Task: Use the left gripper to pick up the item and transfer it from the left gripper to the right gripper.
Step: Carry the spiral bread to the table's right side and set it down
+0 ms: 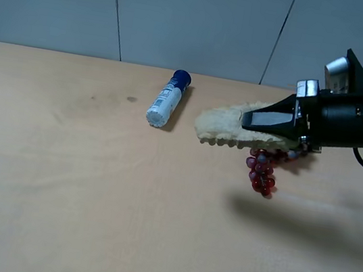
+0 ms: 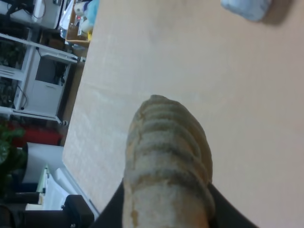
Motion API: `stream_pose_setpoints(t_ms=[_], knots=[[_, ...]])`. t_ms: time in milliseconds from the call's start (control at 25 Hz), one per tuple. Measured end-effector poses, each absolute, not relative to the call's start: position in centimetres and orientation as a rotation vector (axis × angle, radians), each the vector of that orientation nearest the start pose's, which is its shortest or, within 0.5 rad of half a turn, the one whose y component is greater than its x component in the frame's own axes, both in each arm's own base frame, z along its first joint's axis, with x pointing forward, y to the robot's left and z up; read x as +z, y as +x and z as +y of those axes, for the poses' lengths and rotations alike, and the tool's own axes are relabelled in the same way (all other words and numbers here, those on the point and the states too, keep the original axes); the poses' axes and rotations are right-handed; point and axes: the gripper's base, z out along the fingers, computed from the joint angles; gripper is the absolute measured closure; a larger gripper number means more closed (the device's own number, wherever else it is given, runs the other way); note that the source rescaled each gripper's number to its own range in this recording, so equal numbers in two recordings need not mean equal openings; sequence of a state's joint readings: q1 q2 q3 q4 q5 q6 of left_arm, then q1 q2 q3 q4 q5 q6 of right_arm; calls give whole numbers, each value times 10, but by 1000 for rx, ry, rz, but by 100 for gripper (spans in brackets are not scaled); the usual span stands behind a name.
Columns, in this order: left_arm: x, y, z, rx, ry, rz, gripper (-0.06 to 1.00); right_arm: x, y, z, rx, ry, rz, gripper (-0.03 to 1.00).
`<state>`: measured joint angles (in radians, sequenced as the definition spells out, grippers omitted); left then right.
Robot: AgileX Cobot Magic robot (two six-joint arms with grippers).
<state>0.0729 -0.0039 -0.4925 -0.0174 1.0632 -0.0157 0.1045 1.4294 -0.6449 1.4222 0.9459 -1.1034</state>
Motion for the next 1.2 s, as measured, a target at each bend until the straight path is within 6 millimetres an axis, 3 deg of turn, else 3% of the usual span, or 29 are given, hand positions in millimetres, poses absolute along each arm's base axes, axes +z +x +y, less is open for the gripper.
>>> stream_pose_setpoints(t_ms=[280, 720, 1000, 1200], knots=[[275, -5, -2, 15, -90, 2049, 4, 252, 251, 95, 1140, -398, 2408, 94], [275, -5, -1, 18, -90, 2051, 4, 287, 275, 88, 907, -448, 2385, 94], [275, -5, -1, 18, -90, 2051, 4, 283, 274, 81, 782, -485, 2468, 94], [275, -5, -1, 18, -90, 2051, 4, 280, 266, 82, 819, -560, 2539, 94]])
